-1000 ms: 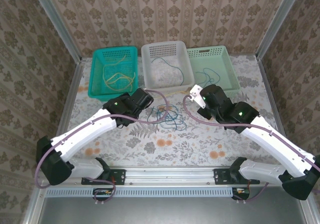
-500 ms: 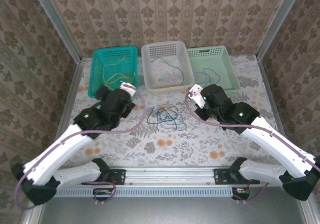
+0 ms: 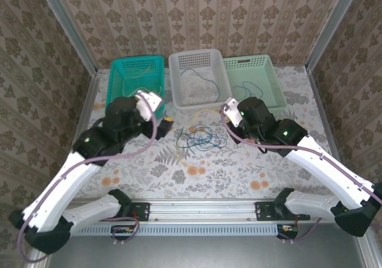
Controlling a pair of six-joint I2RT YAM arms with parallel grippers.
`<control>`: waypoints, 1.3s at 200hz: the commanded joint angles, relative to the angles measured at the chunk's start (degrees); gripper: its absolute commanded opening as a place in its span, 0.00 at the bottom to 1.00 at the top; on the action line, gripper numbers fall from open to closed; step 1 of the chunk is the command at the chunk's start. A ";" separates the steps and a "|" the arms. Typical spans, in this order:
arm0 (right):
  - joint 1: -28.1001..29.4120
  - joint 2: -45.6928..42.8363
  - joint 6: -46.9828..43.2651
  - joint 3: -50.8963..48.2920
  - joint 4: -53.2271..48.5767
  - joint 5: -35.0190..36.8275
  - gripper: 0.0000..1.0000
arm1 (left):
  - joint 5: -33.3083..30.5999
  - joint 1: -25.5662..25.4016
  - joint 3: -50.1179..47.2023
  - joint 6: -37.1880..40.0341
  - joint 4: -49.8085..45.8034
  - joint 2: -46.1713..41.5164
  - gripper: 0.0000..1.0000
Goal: Untangle the cables
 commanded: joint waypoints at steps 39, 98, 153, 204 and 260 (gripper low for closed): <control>-0.23 -1.81 3.66 1.48 4.32 -7.82 0.00 | 20.80 0.27 -0.88 -2.31 11.67 6.79 0.91; -0.34 -4.02 4.63 -0.16 7.83 -11.32 0.00 | 23.21 0.43 -0.72 0.17 10.27 8.28 0.91; -0.50 -4.02 4.54 -0.06 7.53 -12.23 0.00 | 25.53 1.44 -0.11 -0.01 10.60 10.72 0.60; -2.78 -4.95 5.16 -1.34 6.62 -10.94 0.00 | 26.26 4.19 -1.73 -0.36 10.27 8.04 0.09; -3.18 -2.29 7.95 -0.01 8.19 -9.22 0.61 | 26.15 5.86 -2.39 -2.27 11.16 6.97 0.00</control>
